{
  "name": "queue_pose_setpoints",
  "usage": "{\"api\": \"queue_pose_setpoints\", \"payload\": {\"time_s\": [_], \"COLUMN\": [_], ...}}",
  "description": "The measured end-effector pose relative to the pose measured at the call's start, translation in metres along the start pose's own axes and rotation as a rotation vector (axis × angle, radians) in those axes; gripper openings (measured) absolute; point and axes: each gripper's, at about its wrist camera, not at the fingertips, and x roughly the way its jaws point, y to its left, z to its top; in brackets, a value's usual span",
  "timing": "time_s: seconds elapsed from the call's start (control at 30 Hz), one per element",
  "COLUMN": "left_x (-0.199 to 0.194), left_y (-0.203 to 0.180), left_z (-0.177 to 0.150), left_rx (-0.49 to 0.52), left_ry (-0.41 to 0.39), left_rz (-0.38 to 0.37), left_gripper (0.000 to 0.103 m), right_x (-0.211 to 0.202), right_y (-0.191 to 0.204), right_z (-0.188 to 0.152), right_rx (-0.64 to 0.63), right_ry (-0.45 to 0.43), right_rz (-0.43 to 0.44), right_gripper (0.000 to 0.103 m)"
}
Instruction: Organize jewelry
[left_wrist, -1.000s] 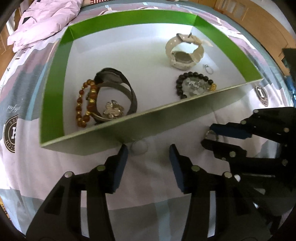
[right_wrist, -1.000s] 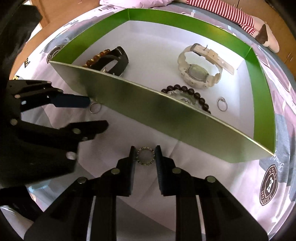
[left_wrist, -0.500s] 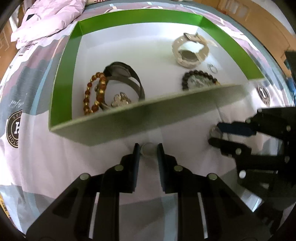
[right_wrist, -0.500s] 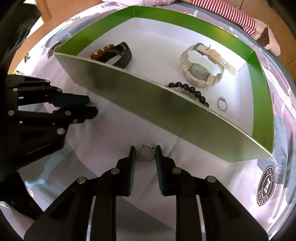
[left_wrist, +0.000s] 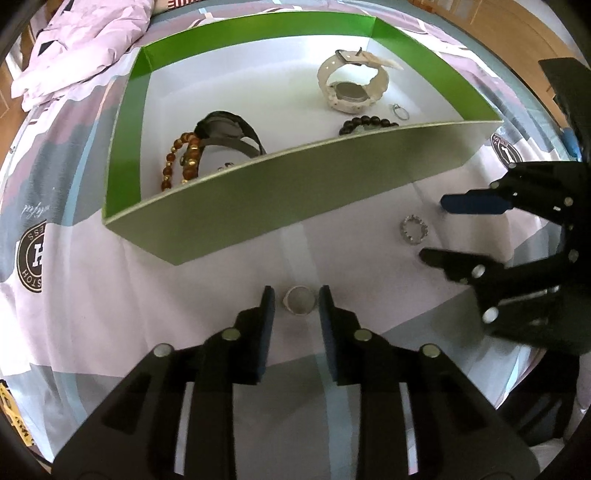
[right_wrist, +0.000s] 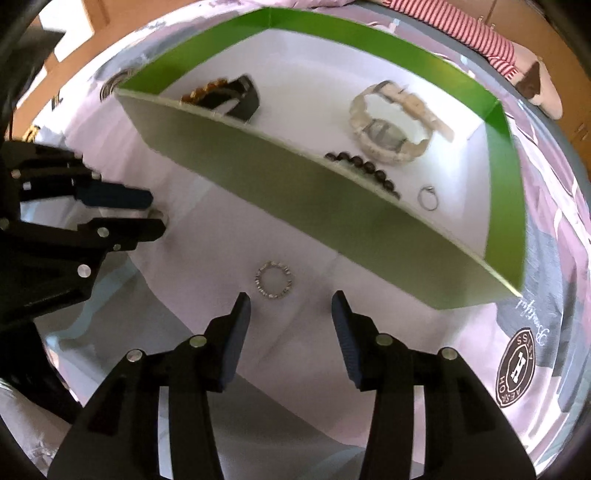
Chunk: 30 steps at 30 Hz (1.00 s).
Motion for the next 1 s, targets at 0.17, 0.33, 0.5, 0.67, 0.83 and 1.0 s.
{"api": "queue_pose_setpoints", "payload": {"time_s": [0.17, 0.33, 0.5, 0.67, 0.83, 1.0], "left_x": [0.001, 0.006, 0.008, 0.008, 0.009, 0.006], "left_y": [-0.004, -0.003, -0.008, -0.012, -0.018, -0.018], "left_z": [0.000, -0.002, -0.002, -0.003, -0.003, -0.004], "left_rx": [0.018, 0.018, 0.038, 0.043, 0.050, 0.044], "left_ry": [0.001, 0.009, 0.008, 0.006, 0.003, 0.001], "left_rz": [-0.002, 0.000, 0.020, 0.029, 0.042, 0.035], "left_gripper": [0.038, 0.042, 0.042, 0.041, 0.041, 0.035], "right_x": [0.001, 0.005, 0.006, 0.006, 0.006, 0.006], "right_y": [0.011, 0.017, 0.019, 0.013, 0.013, 0.013], "right_z": [0.000, 0.000, 0.002, 0.002, 0.002, 0.004], "right_rx": [-0.023, -0.055, -0.047, -0.038, -0.040, -0.036], "right_ry": [-0.029, -0.069, -0.063, -0.061, -0.065, -0.068], "right_rz": [0.025, -0.017, -0.013, -0.008, -0.021, -0.010], "right_gripper": [0.046, 0.046, 0.046, 0.046, 0.046, 0.031]}}
